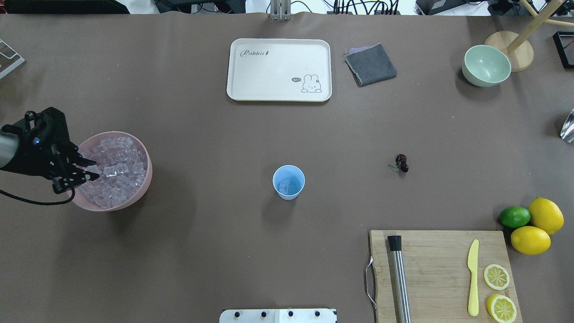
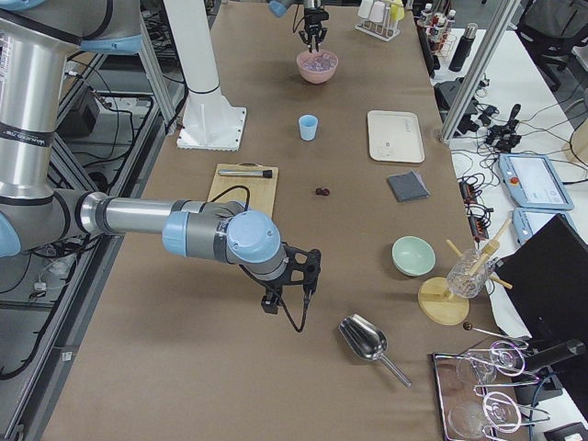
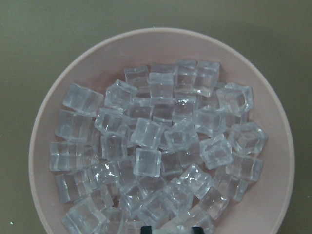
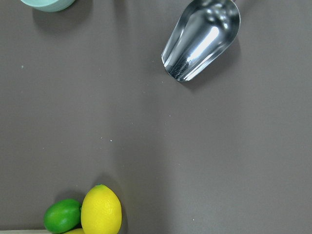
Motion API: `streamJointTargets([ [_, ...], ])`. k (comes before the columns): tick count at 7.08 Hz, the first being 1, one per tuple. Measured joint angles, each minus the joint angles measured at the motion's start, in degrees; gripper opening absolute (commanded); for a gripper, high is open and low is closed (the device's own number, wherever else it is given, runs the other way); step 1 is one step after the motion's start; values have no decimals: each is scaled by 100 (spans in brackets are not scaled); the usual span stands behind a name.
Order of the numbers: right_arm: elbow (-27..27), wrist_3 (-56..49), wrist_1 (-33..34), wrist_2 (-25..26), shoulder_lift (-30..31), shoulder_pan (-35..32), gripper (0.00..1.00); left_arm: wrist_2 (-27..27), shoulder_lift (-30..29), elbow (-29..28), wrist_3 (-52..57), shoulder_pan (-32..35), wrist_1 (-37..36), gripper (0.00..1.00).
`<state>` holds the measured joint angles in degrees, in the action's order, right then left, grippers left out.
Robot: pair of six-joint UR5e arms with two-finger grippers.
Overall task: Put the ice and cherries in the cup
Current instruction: 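Carry the ice cube with the left gripper over the light-blue cup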
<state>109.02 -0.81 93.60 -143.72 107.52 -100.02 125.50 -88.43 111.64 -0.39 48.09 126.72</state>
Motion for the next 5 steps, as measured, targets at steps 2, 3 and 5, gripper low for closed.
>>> streamJointTargets([
  [2,10,-6,0,-14,5,0,100,-17,-1075,-173,-1429,-341,-44,0],
  [3,8,-7,0,-15,-6,0,100,-45,-1727,-405,-2118,-491,-61,0],
  [5,5,-9,-2,-12,-32,0,100,-213,-2559,-640,-3265,-830,-79,0],
])
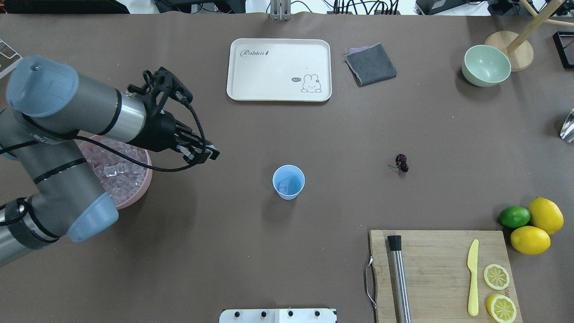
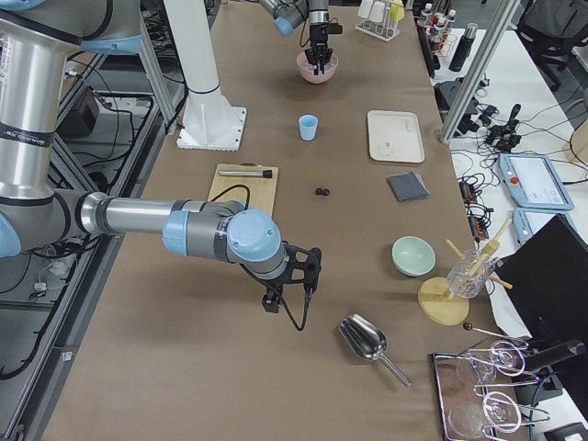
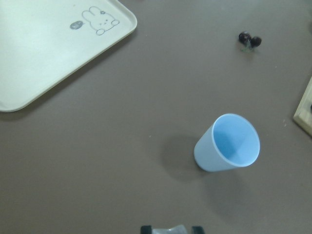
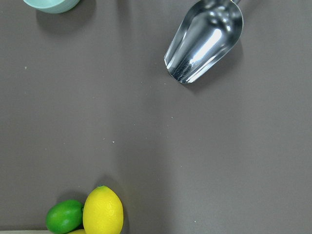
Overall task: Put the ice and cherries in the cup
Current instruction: 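Carry the ice cube with the left gripper over the light-blue cup, then open the left gripper above the cup to release the ice cube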
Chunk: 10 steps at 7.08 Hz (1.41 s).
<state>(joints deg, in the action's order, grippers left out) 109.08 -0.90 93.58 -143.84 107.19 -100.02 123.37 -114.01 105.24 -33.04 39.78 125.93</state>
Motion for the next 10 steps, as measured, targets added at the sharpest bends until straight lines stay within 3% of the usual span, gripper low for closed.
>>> streamJointTargets([
  [3,39,-9,-12,52,-14,0,100,-1390,-551,-89,-1027,-1068,-12,0],
  [10,180,-23,-7,79,-116,-55,100,-2962,-894,-480,-1190,-1915,-48,0],
])
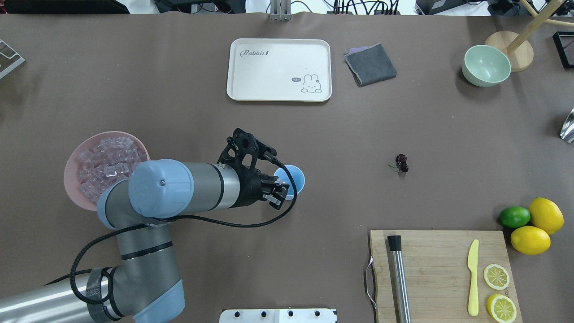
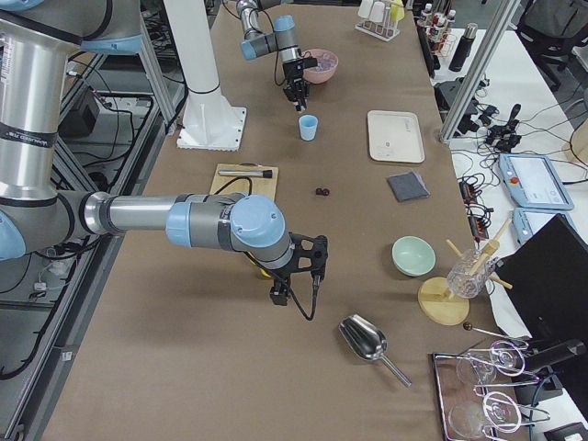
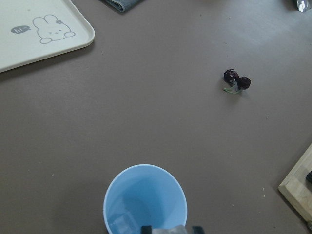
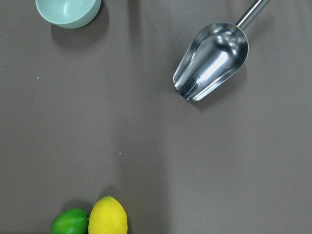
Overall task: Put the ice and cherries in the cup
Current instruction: 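Open the left gripper above the cup to release the ice cube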
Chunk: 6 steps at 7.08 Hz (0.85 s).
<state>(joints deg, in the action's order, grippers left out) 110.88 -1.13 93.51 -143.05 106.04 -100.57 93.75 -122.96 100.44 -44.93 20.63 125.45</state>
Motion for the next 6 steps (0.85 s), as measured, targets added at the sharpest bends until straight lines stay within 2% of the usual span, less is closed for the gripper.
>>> streamJointTargets([
  [6,-1,7,0,-55,19,-31,100,-49,-260,-378,68,184,-3,0],
])
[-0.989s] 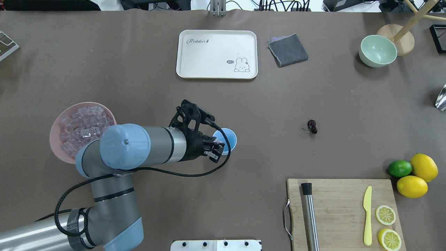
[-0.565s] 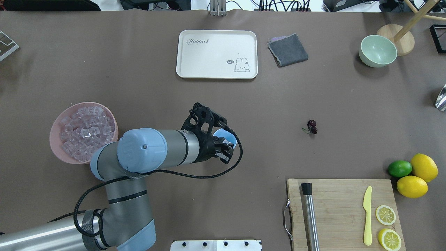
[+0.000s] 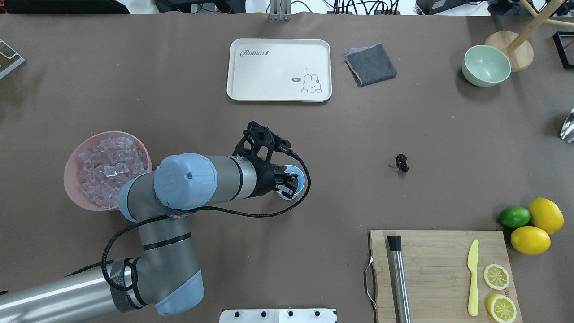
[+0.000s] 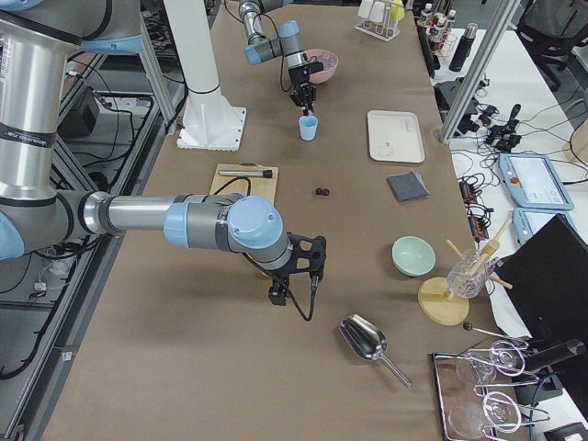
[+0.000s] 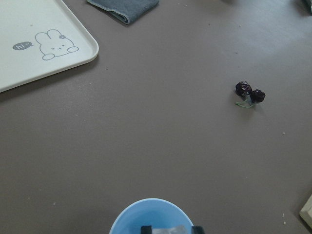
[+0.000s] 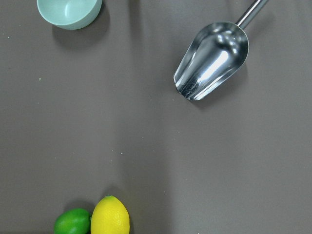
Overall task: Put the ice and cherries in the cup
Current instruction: 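Open the left gripper above the cup to release the ice cube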
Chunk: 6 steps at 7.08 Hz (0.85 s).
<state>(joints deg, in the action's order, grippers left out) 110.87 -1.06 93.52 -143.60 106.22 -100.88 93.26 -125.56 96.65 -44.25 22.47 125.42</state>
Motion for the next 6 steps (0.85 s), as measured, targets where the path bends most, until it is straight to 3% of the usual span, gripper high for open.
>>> streamJointTargets([
  [1,-8,0,0,-1,0,-2,100,-1,-2,-24,0,2,0,0],
  [2,-16,0,0,-1,-6,-1,100,-3,-3,-47,2,3,0,31],
  [3,-19,0,0,-1,-16,-2,100,-6,-3,-62,3,3,0,78],
  [4,-21,0,0,-1,-23,-2,100,-8,-3,-75,7,3,2,97],
  [6,-25,0,0,0,-30,-2,100,-9,5,-88,12,-1,21,97],
])
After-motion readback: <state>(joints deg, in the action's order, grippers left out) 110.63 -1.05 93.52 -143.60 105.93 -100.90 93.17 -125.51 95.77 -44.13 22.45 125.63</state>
